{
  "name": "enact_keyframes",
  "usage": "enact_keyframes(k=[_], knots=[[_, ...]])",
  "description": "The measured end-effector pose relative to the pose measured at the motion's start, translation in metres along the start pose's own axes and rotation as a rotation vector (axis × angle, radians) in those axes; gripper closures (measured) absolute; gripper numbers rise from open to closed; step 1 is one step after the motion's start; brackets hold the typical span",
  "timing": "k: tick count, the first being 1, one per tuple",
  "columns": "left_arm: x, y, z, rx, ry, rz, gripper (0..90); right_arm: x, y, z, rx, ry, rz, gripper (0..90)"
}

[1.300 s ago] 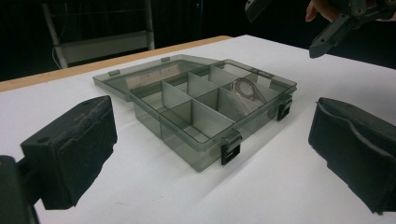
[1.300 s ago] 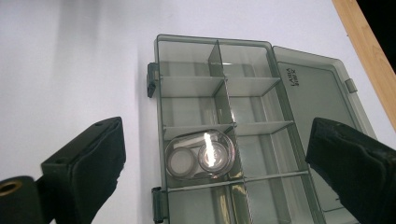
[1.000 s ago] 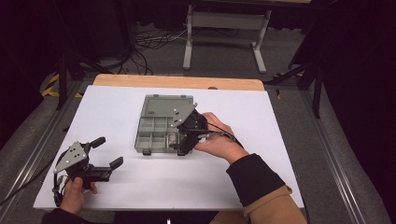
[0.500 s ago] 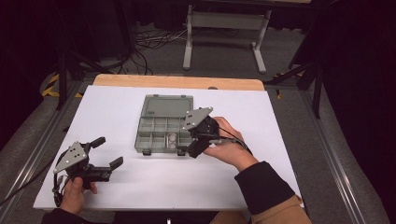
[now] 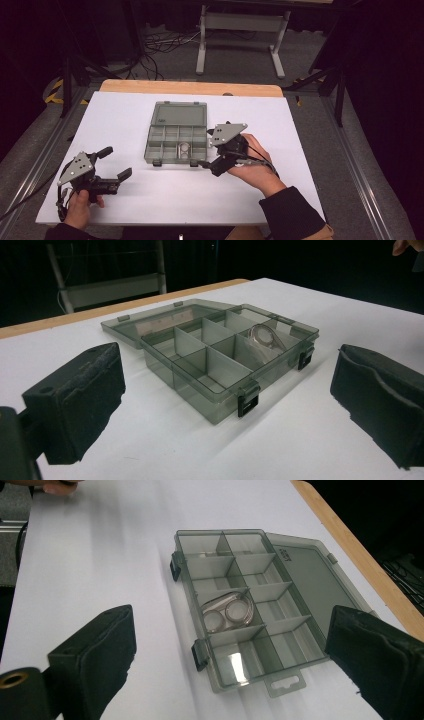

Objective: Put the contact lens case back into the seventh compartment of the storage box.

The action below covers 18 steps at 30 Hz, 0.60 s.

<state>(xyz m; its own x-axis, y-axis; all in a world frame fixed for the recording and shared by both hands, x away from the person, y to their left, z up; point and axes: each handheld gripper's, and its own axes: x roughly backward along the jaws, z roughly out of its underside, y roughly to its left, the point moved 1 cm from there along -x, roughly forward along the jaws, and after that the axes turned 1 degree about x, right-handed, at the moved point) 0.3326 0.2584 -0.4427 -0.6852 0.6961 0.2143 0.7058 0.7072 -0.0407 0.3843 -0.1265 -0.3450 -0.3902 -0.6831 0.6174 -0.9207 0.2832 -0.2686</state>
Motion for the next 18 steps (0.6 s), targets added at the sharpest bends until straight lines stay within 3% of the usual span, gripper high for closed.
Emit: enact_keyframes(k=[11, 18], knots=[[0.000, -0.001, 0.000, 0.001, -0.002, 0.001, 2.0, 0.019, 0.006, 0.023, -0.058, -0.047, 0.040, 6.8], [0.000, -0.001, 0.000, -0.002, -0.002, 0.001, 2.0, 0.031, 0.009, 0.041, -0.120, -0.102, 0.053, 6.5]])
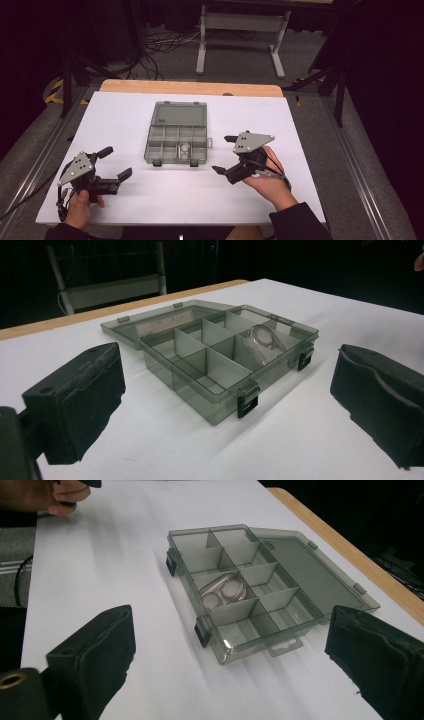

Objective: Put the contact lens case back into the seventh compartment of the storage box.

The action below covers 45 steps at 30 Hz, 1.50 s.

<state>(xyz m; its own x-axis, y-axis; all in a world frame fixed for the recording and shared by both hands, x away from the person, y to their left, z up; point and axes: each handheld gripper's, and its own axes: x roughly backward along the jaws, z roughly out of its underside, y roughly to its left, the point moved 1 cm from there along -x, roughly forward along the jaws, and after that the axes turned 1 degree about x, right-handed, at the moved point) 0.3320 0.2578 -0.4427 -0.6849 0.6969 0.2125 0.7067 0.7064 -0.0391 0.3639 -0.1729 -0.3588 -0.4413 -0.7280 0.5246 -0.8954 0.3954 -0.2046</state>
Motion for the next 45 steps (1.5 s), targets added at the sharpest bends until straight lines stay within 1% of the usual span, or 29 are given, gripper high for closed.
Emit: enact_keyframes(k=[3, 9, 13, 18, 19, 20, 23, 27, 33, 38, 45], knots=[[0.000, -0.001, 0.000, -0.002, 0.001, -0.001, 2.0, 0.006, 0.001, 0.007, -0.015, -0.019, 0.021, 6.5], [0.000, -0.001, 0.000, -0.003, -0.002, 0.001, 2.0, 0.016, 0.003, 0.022, -0.049, -0.062, 0.048, 6.5], [0.000, -0.001, 0.000, -0.004, -0.001, 0.002, 2.0, 0.022, 0.003, 0.032, -0.060, -0.079, 0.066, 6.3], [0.000, -0.001, 0.000, -0.005, -0.004, 0.003, 2.0, 0.028, 0.003, 0.046, -0.085, -0.099, 0.090, 6.0], [0.000, -0.001, 0.000, -0.005, -0.004, 0.003, 2.0, 0.028, 0.003, 0.046, -0.085, -0.099, 0.090, 6.0], [0.000, -0.001, 0.000, -0.006, -0.005, 0.004, 2.0, 0.031, 0.003, 0.052, -0.093, -0.108, 0.095, 6.0], [0.000, -0.002, 0.000, -0.004, -0.006, 0.003, 2.0, 0.033, 0.003, 0.060, -0.104, -0.113, 0.102, 5.8], [0.000, -0.002, 0.000, -0.005, -0.006, 0.003, 2.0, 0.036, 0.004, 0.071, -0.121, -0.119, 0.115, 5.8], [-0.001, -0.002, 0.000, -0.011, -0.005, 0.006, 2.0, 0.038, 0.006, 0.086, -0.139, -0.126, 0.122, 4.9], [-0.001, -0.002, 0.000, -0.013, -0.004, 0.006, 2.0, 0.037, 0.007, 0.096, -0.150, -0.148, 0.129, 2.9], [-0.002, -0.003, 0.001, -0.010, 0.000, 0.005, 1.9, 0.031, 0.008, 0.115, -0.194, -0.150, 0.135, 2.2]])
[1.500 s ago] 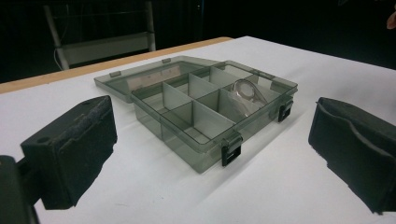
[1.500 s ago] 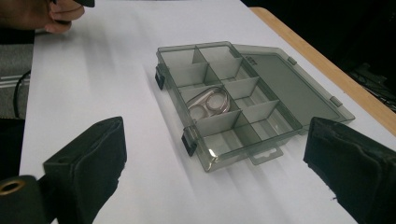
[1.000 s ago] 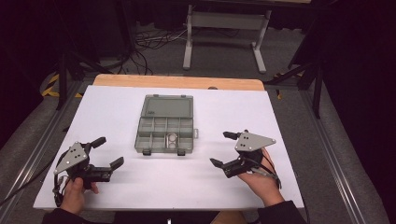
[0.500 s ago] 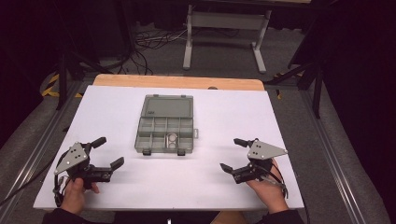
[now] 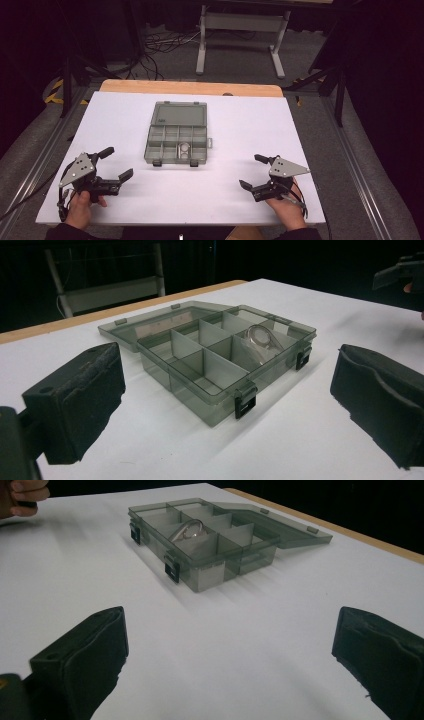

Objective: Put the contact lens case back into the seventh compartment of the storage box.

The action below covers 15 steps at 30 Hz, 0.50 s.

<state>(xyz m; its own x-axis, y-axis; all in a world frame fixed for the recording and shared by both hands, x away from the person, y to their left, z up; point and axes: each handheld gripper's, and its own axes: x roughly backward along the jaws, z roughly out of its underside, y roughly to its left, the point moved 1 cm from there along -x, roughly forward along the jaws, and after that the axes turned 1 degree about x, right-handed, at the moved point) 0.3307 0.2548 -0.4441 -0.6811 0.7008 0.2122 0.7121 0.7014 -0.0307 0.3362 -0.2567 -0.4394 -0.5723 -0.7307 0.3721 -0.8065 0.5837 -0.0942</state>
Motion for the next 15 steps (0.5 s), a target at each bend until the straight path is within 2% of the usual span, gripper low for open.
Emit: enact_keyframes(k=[5, 10, 15], knots=[[-0.002, 0.000, 0.002, 0.002, 0.004, 0.005, 2.0, -0.007, 0.000, 0.013, -0.039, 0.020, -0.001, 2.2], [-0.002, 0.001, 0.002, 0.006, 0.004, 0.003, 2.0, -0.009, 0.000, 0.013, -0.040, 0.020, 0.000, 1.9], [-0.002, 0.001, 0.003, 0.035, 0.001, -0.007, 1.8, -0.008, -0.003, 0.014, -0.066, 0.010, 0.016, 1.6]])
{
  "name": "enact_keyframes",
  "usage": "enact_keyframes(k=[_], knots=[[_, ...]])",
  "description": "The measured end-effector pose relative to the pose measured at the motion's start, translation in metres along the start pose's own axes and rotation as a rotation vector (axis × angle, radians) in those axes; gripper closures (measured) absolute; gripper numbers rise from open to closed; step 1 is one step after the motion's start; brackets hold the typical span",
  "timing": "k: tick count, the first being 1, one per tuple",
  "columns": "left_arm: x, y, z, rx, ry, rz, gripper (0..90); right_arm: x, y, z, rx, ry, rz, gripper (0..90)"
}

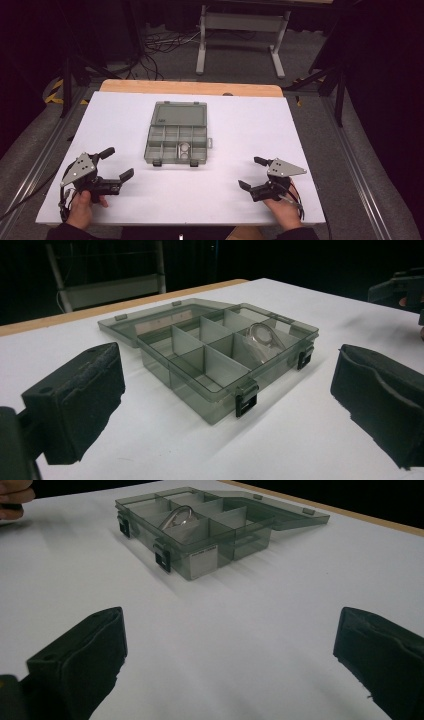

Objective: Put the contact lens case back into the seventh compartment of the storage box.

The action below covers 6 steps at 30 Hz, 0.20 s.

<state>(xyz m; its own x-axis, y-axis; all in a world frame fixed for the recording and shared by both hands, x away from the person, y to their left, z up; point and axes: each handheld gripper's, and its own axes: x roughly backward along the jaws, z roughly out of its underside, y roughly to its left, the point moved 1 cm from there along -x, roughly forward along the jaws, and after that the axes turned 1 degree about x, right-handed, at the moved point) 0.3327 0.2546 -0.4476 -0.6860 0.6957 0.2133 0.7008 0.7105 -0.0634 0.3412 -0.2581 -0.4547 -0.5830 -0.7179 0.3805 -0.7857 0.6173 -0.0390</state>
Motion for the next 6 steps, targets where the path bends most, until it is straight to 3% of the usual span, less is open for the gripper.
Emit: enact_keyframes(k=[6], knots=[[-0.0014, -0.0006, 0.0007, -0.007, 0.008, -0.003, 1.8, 0.0006, 0.0008, -0.0011, 0.015, -0.004, 0.002, 1.6]])
